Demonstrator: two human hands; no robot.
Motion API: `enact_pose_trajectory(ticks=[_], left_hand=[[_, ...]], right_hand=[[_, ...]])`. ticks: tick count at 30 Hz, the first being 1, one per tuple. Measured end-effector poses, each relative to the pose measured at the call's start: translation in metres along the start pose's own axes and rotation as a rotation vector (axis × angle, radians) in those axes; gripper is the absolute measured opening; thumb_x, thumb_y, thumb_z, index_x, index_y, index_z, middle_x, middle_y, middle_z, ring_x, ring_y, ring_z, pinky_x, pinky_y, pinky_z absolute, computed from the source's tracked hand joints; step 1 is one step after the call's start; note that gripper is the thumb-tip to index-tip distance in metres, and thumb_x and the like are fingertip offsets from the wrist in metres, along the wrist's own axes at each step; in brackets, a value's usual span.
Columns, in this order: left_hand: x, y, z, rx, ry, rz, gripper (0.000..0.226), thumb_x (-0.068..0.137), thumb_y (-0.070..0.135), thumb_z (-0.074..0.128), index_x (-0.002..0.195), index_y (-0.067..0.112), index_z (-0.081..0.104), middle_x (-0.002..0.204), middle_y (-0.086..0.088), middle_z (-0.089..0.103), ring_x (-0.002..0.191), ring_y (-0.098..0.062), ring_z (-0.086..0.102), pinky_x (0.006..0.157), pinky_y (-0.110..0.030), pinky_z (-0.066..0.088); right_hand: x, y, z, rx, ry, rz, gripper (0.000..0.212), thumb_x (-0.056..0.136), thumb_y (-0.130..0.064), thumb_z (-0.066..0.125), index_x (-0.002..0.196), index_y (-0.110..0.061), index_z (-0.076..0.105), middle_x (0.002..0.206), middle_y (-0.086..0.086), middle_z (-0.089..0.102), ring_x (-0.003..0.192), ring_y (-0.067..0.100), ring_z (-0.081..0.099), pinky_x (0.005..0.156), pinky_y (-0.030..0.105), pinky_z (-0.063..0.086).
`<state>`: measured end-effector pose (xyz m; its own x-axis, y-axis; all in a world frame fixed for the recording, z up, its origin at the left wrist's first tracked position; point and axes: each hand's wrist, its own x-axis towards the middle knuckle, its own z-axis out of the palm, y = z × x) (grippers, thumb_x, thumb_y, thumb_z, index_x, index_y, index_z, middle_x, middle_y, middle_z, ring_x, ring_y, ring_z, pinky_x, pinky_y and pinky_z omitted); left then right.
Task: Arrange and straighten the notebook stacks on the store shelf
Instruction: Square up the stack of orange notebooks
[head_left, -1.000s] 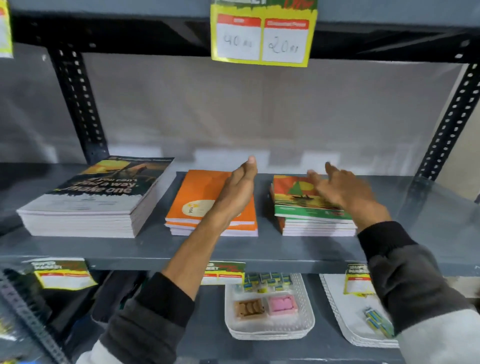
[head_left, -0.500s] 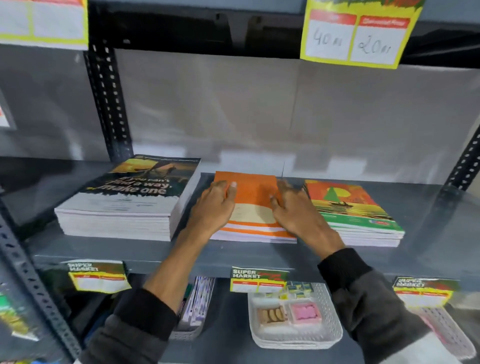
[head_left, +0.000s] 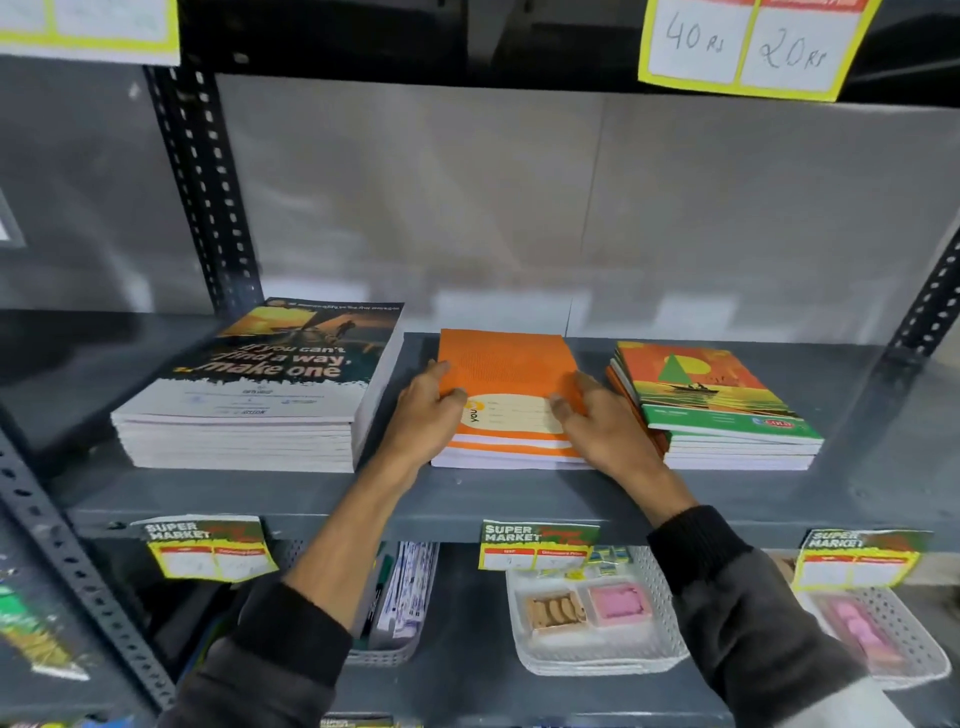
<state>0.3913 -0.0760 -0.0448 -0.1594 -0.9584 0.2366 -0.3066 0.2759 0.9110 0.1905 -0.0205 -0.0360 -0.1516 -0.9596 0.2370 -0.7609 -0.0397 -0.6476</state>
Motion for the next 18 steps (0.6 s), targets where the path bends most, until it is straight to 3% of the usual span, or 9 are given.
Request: enact_pose_trajectory(ticks=[2, 3, 6, 9, 11, 13, 15, 18], left_hand=[[-0.002, -0.002, -0.004, -0.073, -0.023, -0.030, 0.044, 0.098, 0.016, 0.049, 0.141, 0.018, 0.045, 0.111, 0.010, 0.064, 0.091, 0.000, 0.061, 0.074, -0.017, 0.048], [-0.004, -0.004, -0.007, -0.096, -0.022, -0.031, 0.043, 0.098, 0.017, 0.051, 0.141, 0.018, 0.046, 0.114, 0.010, 0.064, 0.093, 0.003, 0.062, 0.075, -0.013, 0.047], [-0.014, -0.008, -0.015, -0.053, 0.036, 0.058, 0.034, 0.095, 0.024, 0.059, 0.129, 0.023, 0.059, 0.111, 0.014, 0.068, 0.090, 0.014, 0.062, 0.073, -0.005, 0.046], [-0.028, -0.011, -0.024, 0.088, 0.097, 0.214, 0.027, 0.088, 0.034, 0.067, 0.113, 0.024, 0.072, 0.107, 0.012, 0.072, 0.093, 0.012, 0.064, 0.082, -0.011, 0.052], [-0.037, -0.012, -0.028, 0.145, 0.054, 0.267, 0.040, 0.080, 0.048, 0.070, 0.111, 0.022, 0.073, 0.109, 0.006, 0.073, 0.095, 0.011, 0.065, 0.084, -0.011, 0.051], [-0.043, -0.012, -0.030, 0.192, -0.007, 0.274, 0.061, 0.070, 0.061, 0.069, 0.118, 0.023, 0.069, 0.122, 0.002, 0.067, 0.108, 0.014, 0.057, 0.093, -0.008, 0.044], [-0.045, -0.013, -0.031, 0.233, -0.048, 0.267, 0.073, 0.065, 0.065, 0.068, 0.126, 0.025, 0.063, 0.133, 0.000, 0.059, 0.122, 0.014, 0.045, 0.106, -0.014, 0.036], [-0.046, -0.012, -0.031, 0.257, -0.052, 0.254, 0.076, 0.065, 0.063, 0.068, 0.129, 0.024, 0.061, 0.136, -0.004, 0.057, 0.131, 0.004, 0.042, 0.114, -0.030, 0.034]], right_hand=[[-0.001, 0.003, 0.002, 0.000, 0.006, 0.003, 0.030, 0.103, -0.032, 0.047, 0.122, -0.010, 0.054, 0.116, 0.007, 0.063, 0.093, 0.017, 0.058, 0.059, 0.003, 0.037], [-0.002, 0.004, 0.003, 0.007, 0.018, -0.004, 0.031, 0.103, -0.032, 0.047, 0.123, -0.009, 0.054, 0.117, 0.007, 0.063, 0.091, 0.015, 0.056, 0.056, 0.001, 0.038], [-0.009, 0.007, 0.000, 0.027, 0.058, -0.039, 0.041, 0.103, -0.036, 0.046, 0.132, -0.008, 0.056, 0.127, 0.011, 0.063, 0.098, 0.016, 0.055, 0.069, 0.002, 0.034], [-0.021, 0.012, -0.005, 0.009, 0.041, -0.104, 0.057, 0.095, -0.057, 0.049, 0.139, -0.021, 0.056, 0.137, 0.000, 0.061, 0.121, 0.017, 0.057, 0.091, 0.013, 0.034], [-0.030, 0.015, -0.009, -0.016, 0.019, -0.151, 0.067, 0.084, -0.069, 0.054, 0.136, -0.027, 0.059, 0.133, -0.011, 0.061, 0.122, 0.009, 0.056, 0.092, 0.005, 0.031], [-0.036, 0.019, -0.014, 0.005, -0.016, -0.184, 0.074, 0.075, -0.072, 0.060, 0.136, -0.030, 0.060, 0.130, -0.019, 0.056, 0.117, 0.000, 0.055, 0.088, -0.005, 0.029], [-0.039, 0.022, -0.016, 0.034, -0.037, -0.227, 0.072, 0.075, -0.064, 0.068, 0.137, -0.028, 0.059, 0.130, -0.021, 0.051, 0.112, -0.009, 0.054, 0.087, -0.009, 0.028], [-0.039, 0.026, -0.017, 0.042, -0.047, -0.281, 0.069, 0.078, -0.054, 0.071, 0.138, -0.023, 0.058, 0.129, -0.018, 0.047, 0.110, -0.031, 0.035, 0.087, -0.011, 0.024]])
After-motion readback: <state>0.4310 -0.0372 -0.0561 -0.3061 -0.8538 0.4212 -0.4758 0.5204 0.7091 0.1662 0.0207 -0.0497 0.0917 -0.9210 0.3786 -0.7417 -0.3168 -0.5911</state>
